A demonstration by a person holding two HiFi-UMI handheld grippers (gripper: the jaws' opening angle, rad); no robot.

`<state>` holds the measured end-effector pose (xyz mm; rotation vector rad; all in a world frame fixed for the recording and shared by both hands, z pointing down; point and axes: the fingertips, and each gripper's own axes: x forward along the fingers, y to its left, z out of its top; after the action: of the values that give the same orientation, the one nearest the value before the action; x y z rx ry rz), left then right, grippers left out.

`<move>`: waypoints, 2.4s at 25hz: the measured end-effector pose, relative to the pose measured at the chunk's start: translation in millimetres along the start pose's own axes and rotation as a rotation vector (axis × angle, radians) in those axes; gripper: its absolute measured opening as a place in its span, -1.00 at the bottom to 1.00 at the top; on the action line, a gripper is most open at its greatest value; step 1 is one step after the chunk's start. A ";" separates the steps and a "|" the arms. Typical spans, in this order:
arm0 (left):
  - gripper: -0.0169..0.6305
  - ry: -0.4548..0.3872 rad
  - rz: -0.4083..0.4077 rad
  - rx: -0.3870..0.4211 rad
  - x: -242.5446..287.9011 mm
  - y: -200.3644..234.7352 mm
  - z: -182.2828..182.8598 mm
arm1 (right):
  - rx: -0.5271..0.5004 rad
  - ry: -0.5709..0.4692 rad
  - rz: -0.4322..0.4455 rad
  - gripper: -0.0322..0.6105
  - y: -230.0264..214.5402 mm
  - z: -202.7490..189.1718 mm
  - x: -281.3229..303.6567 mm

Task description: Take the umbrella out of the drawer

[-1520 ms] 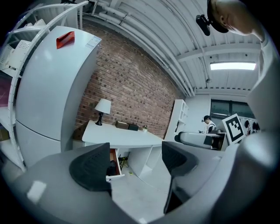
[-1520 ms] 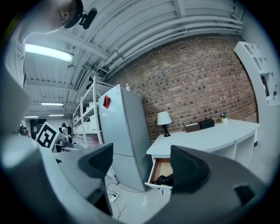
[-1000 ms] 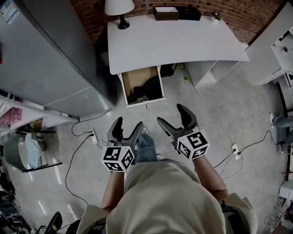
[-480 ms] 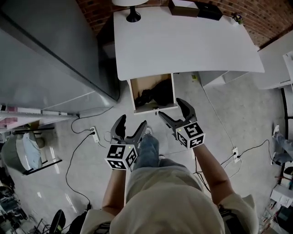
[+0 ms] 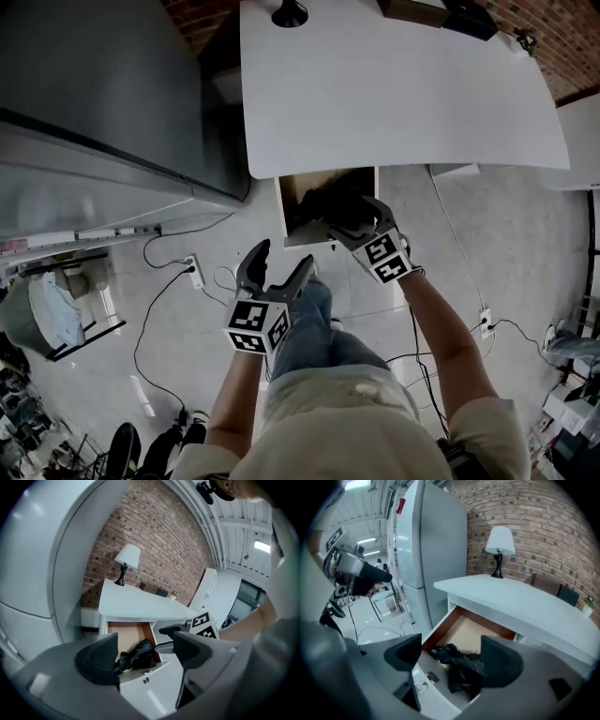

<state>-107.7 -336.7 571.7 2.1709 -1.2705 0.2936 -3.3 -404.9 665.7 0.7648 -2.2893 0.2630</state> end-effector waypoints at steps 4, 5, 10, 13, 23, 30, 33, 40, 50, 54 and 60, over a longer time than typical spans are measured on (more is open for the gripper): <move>0.16 0.026 0.000 -0.015 20.7 16.0 -12.8 | -0.139 0.122 0.073 0.31 -3.6 -31.7 44.9; 0.16 0.029 0.003 -0.022 24.9 20.1 -15.3 | -0.162 0.144 0.093 0.31 -4.0 -39.0 54.6; 0.16 0.043 0.005 -0.059 44.2 36.0 -26.7 | -0.294 0.259 0.181 0.34 -12.0 -74.7 97.1; 0.16 0.053 0.002 -0.068 53.9 41.7 -34.4 | -0.385 0.323 0.246 0.40 -12.6 -94.0 116.7; 0.16 0.067 0.015 -0.117 73.4 63.7 -55.2 | -0.775 0.551 0.382 0.49 -24.6 -156.5 164.0; 0.16 0.086 0.020 -0.134 79.4 74.2 -73.7 | -0.817 0.600 0.368 0.50 -38.7 -168.8 188.1; 0.16 0.091 0.026 -0.148 80.4 78.2 -80.8 | -0.840 0.600 0.335 0.50 -43.1 -171.4 194.8; 0.16 0.084 0.031 -0.160 74.6 78.8 -83.8 | -0.874 0.641 0.309 0.11 -41.9 -174.3 189.9; 0.16 0.045 0.046 -0.142 48.8 53.7 -72.5 | -0.869 0.696 0.293 -0.16 -23.6 -158.0 154.1; 0.16 0.027 0.057 -0.132 30.8 37.1 -70.8 | -0.881 0.678 0.261 -0.16 -17.8 -141.7 132.3; 0.16 -0.019 0.083 -0.108 -2.1 14.2 -65.2 | -0.793 0.618 0.183 -0.17 -9.2 -114.7 91.3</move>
<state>-113.8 -301.4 628.0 2.0378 -1.3574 0.2328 13.0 -409.2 811.6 0.0399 -1.6495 -0.2903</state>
